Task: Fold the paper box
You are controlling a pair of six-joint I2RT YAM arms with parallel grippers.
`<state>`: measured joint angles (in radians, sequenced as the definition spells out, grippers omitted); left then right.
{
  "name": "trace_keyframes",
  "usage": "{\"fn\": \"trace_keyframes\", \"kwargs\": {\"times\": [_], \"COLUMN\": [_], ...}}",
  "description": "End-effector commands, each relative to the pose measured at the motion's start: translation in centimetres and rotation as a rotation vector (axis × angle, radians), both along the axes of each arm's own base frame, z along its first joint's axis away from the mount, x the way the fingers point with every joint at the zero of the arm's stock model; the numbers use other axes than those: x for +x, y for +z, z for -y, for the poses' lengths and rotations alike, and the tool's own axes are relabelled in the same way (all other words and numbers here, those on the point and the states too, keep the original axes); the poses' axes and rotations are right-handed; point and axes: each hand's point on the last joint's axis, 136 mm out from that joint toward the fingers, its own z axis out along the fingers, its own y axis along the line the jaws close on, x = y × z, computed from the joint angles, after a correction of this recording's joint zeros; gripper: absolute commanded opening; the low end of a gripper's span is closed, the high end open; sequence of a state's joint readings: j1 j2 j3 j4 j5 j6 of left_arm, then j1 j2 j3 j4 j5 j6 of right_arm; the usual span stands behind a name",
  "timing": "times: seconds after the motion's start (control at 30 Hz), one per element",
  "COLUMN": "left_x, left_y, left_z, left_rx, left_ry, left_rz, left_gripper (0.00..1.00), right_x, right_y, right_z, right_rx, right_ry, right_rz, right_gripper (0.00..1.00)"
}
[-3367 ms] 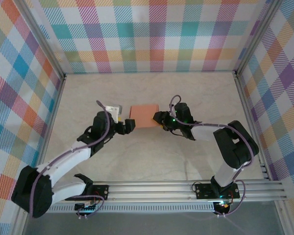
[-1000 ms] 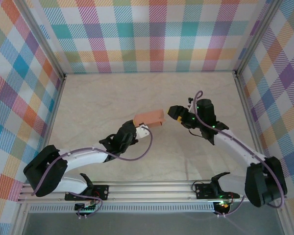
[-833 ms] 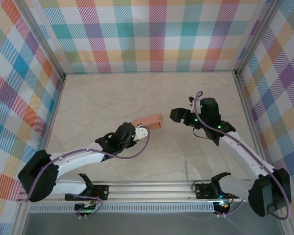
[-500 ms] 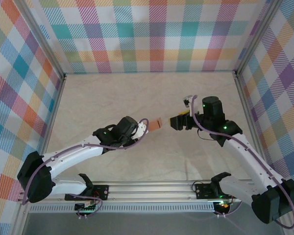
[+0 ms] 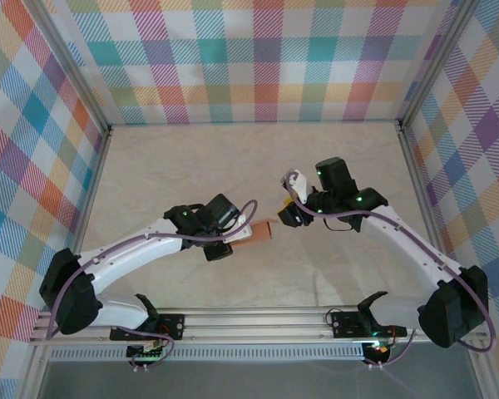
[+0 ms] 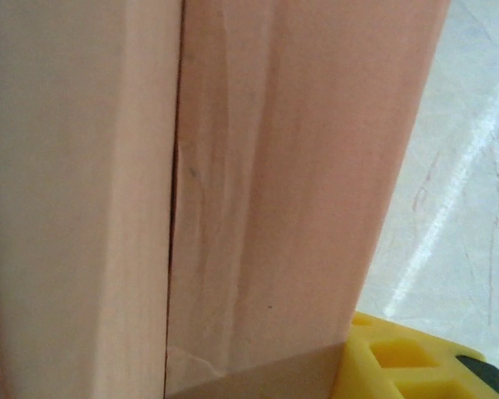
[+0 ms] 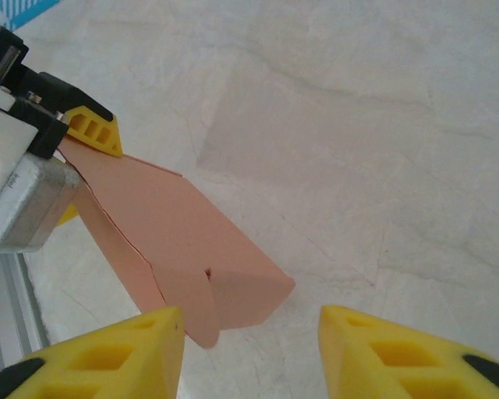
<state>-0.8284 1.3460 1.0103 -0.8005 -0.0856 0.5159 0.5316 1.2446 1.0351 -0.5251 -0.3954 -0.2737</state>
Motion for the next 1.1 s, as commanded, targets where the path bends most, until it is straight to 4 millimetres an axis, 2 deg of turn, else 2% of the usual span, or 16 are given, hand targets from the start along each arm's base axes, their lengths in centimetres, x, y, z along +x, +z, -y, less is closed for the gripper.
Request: {"fn": "trace_keyframes", "kwargs": {"times": [0.0,0.2,0.37,0.47,0.7,0.9,1.0,1.07], "left_x": [-0.5,-0.5,-0.5,-0.6,-0.5,-0.4,-0.4,-0.4], "left_y": [0.0,-0.7,-1.2,-1.4,-1.9,-2.3,-2.4,-2.4], "left_z": [0.0,0.2,0.3,0.2,0.1,0.1,0.0,0.0], "left_rx": [0.001,0.009,0.006,0.012,0.026,0.032,0.034,0.036], "left_ry": [-0.003,-0.011,-0.008,-0.004,-0.003,-0.001,0.002,0.002], "left_rz": [-0.06,-0.092,-0.11,-0.122,-0.133,-0.141,-0.137,-0.14], "left_gripper": [0.44,0.44,0.44,0.44,0.43,0.43,0.43,0.43], "right_x": [-1.1,-1.8,-1.9,-1.7,-1.3,-1.3,-1.3,-1.3], "right_y": [0.1,-1.3,-2.3,-2.7,-3.7,-4.5,-4.8,-5.0], "right_z": [-1.2,-2.5,-3.2,-3.2,-2.7,-2.7,-2.6,-2.4], "right_rx": [-0.001,-0.034,-0.051,-0.066,-0.115,-0.143,-0.153,-0.164], "right_ry": [0.095,0.169,0.2,0.197,0.186,0.202,0.21,0.208], "right_rz": [-0.005,-0.03,-0.052,-0.052,-0.029,-0.046,-0.046,-0.043], "right_gripper": [0.36,0.36,0.32,0.21,0.29,0.2,0.21,0.18]}}
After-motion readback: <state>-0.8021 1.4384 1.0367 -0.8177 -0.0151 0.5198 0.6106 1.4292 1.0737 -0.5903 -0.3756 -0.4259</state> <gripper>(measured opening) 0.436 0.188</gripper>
